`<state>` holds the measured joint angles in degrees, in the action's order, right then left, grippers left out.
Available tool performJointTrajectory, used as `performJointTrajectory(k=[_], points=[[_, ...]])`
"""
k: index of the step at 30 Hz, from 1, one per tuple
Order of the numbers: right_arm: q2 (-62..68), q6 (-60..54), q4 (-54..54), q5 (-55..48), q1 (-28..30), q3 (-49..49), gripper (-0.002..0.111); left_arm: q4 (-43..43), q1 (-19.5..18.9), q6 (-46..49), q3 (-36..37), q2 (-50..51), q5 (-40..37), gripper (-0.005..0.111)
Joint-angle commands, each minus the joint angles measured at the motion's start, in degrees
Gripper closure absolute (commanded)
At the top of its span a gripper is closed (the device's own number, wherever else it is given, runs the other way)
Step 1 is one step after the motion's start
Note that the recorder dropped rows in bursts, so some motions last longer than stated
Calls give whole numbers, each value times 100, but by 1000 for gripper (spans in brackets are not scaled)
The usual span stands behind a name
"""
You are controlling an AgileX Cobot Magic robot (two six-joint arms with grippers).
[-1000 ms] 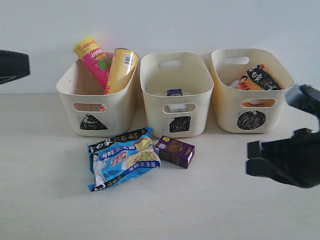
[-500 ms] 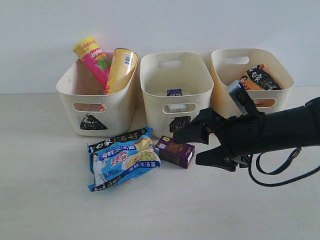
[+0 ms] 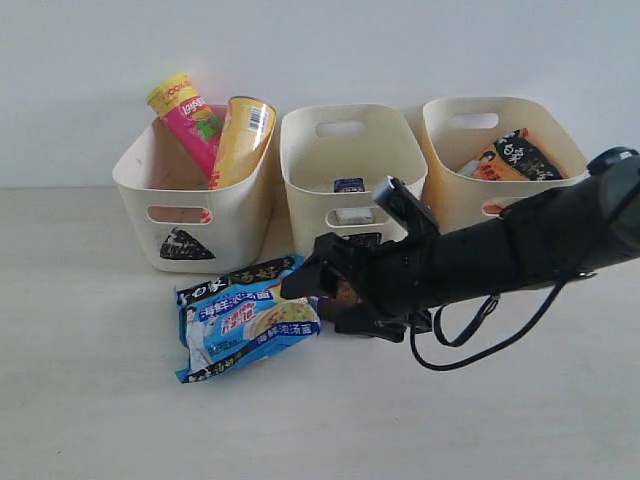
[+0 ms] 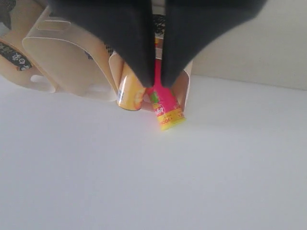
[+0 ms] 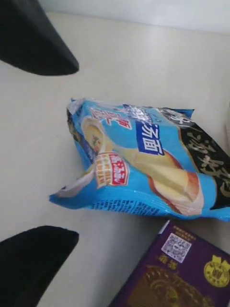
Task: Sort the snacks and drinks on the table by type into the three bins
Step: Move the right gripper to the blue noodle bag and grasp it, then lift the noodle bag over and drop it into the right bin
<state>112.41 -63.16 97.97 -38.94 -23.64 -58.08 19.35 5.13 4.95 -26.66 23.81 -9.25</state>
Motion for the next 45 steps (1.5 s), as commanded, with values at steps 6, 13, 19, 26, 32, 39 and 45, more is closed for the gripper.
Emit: performJointTrajectory(k=[6, 13, 19, 26, 32, 39, 45], points=[[806, 137, 197, -133, -167, -532, 31, -30, -21, -89, 1249, -1034, -74, 102], [1180, 129, 197, 246, -465, -1021, 31, -30, -21, -89, 1907, -1034, 150, 102], [1421, 129, 197, 425, -502, -1308, 31, -30, -21, -89, 2118, -1023, 361, 102], [1446, 114, 197, 237, -491, -1332, 79, -30, -21, -89, 2118, -998, 361, 102], [1360, 64, 197, 88, -491, -1332, 108, -30, -21, -89, 2118, -998, 361, 102], [896, -82, 76, -327, -491, -1332, 108, -30, -21, -89, 2118, -998, 361, 102], [354, -82, -531, -829, -491, -1332, 108, -30, -21, -89, 2118, -998, 361, 102]])
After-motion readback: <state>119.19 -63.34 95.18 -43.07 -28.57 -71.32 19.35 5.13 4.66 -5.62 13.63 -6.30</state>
